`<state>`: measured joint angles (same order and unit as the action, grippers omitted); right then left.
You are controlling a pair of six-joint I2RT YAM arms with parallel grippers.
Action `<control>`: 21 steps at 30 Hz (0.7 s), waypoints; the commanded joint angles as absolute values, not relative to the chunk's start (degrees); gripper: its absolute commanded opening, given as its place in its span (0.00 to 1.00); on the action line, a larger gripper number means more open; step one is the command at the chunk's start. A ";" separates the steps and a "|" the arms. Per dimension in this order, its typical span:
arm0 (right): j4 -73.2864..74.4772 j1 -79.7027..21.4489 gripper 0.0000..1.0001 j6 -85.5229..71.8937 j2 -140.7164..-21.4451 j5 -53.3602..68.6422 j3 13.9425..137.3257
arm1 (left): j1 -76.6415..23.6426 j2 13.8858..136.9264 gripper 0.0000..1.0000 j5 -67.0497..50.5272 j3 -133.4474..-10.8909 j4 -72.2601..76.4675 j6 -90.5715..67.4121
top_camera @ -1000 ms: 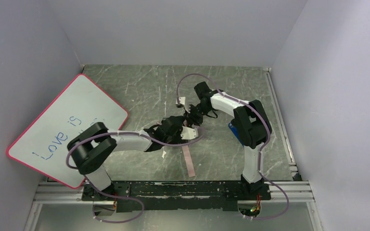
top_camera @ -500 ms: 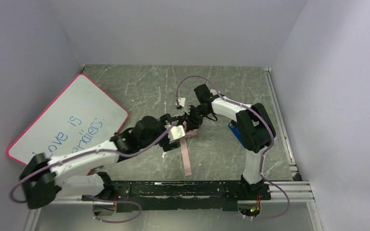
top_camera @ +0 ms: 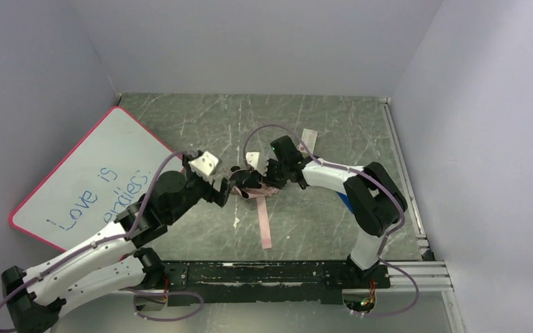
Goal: Put away the umbrella
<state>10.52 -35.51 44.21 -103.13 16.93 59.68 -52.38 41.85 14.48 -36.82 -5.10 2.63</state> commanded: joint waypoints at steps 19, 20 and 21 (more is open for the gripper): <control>-2.79 -49.69 0.11 44.33 -102.95 -10.25 39.54 | -26.37 70.96 0.97 -9.57 -54.07 -9.12 4.82; -3.19 -50.30 0.11 44.37 -103.12 -11.12 39.21 | -26.35 72.12 0.97 -11.01 -53.98 -8.78 6.46; -3.73 -50.95 0.11 44.38 -103.30 -12.38 38.75 | -26.37 73.20 0.97 -11.88 -54.08 -8.71 7.79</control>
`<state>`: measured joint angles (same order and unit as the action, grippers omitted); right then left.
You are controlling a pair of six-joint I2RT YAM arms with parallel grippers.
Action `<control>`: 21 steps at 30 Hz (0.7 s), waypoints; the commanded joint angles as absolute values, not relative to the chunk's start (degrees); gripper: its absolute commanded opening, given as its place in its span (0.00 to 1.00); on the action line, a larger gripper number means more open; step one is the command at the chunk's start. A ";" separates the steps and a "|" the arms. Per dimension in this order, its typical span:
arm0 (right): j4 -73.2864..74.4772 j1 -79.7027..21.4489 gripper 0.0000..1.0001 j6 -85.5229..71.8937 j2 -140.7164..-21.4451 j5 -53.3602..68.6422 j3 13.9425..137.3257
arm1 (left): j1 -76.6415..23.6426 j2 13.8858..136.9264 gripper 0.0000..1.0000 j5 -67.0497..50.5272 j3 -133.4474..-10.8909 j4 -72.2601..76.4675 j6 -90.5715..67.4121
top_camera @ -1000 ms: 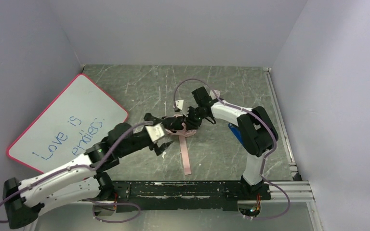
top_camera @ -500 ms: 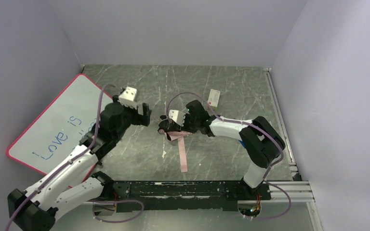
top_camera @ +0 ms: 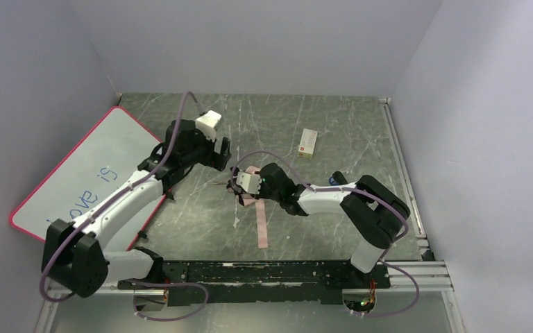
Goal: Put away the umbrella
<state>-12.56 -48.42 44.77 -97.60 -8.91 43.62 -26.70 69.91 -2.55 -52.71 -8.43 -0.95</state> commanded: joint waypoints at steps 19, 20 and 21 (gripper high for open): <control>-12.00 -60.08 0.11 47.16 -105.55 -23.36 32.68 | -26.37 91.71 0.92 -41.45 -62.66 -22.37 35.51; -11.78 -60.26 0.12 47.28 -105.60 -23.19 32.62 | -26.37 92.88 0.92 -42.87 -63.54 -24.21 37.83; -11.76 -60.46 0.12 47.35 -105.64 -23.10 32.54 | -26.37 94.04 0.92 -43.43 -64.36 -25.65 39.69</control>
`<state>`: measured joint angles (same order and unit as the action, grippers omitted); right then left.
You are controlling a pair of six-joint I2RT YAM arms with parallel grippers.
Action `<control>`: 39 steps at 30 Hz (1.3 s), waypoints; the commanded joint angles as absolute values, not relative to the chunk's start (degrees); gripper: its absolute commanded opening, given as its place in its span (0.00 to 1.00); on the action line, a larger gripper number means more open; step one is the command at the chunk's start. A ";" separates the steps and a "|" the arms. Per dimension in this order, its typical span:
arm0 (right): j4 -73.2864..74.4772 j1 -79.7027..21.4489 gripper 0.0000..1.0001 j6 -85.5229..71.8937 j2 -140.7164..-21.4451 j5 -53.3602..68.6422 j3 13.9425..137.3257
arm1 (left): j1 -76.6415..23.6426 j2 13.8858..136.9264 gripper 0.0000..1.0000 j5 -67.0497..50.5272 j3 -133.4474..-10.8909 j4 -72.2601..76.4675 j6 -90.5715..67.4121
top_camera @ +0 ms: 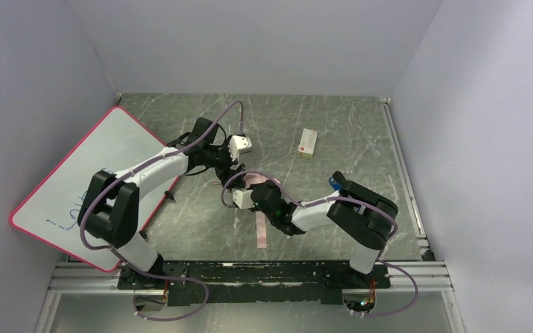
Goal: Put away the umbrella
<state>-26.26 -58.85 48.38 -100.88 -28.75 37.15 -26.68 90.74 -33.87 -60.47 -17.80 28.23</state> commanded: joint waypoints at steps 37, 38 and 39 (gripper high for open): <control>-10.55 -61.52 0.10 46.83 -105.86 -22.71 32.98 | -31.88 121.20 0.66 -36.43 -78.62 -40.76 52.03; -10.55 -61.52 0.10 46.79 -105.76 -22.74 32.96 | -32.02 121.07 0.62 -35.60 -78.13 -40.32 51.88; -10.67 -61.52 0.10 46.70 -105.67 -22.83 32.95 | -32.03 120.80 0.57 -34.65 -77.54 -39.92 51.86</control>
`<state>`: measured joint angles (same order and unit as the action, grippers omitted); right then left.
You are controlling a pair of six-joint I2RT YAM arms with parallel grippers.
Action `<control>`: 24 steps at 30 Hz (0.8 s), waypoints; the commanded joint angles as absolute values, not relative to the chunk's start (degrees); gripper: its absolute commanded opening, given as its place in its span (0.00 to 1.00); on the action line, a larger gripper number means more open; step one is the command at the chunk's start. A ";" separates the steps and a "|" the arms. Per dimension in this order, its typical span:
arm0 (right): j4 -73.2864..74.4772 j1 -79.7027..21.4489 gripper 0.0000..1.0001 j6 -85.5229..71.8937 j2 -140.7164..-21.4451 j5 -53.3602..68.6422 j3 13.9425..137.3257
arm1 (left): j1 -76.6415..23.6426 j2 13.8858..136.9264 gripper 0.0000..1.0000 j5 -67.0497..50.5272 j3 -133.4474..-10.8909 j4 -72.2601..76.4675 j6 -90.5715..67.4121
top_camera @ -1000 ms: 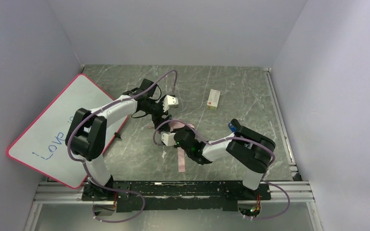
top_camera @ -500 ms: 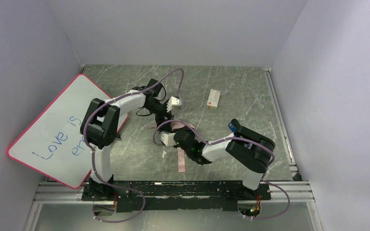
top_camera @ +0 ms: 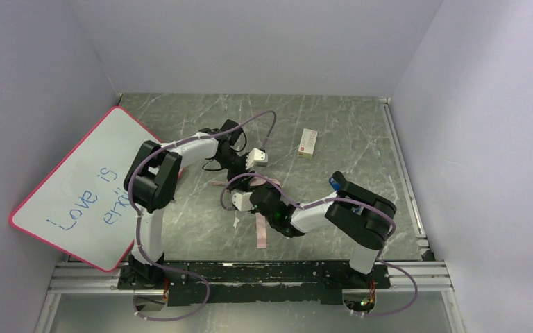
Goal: Put away the umbrella
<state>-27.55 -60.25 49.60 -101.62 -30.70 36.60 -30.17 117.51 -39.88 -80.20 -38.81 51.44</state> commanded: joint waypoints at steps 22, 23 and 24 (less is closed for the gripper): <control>-12.01 -62.53 0.68 41.30 -84.81 -20.94 29.38 | -35.00 118.11 0.07 -22.53 -71.65 -32.76 49.87; -12.10 -62.68 0.70 40.21 -82.44 -20.39 29.03 | -35.06 117.86 0.05 -21.86 -71.16 -32.03 49.66; -12.19 -62.81 0.71 39.05 -80.10 -19.61 28.48 | -35.14 117.62 0.05 -21.65 -70.98 -31.48 49.30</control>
<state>-17.06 -61.65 44.95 -86.70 -24.64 30.17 -34.52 113.40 -33.93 -75.68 -35.51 49.28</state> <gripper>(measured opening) 0.691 0.347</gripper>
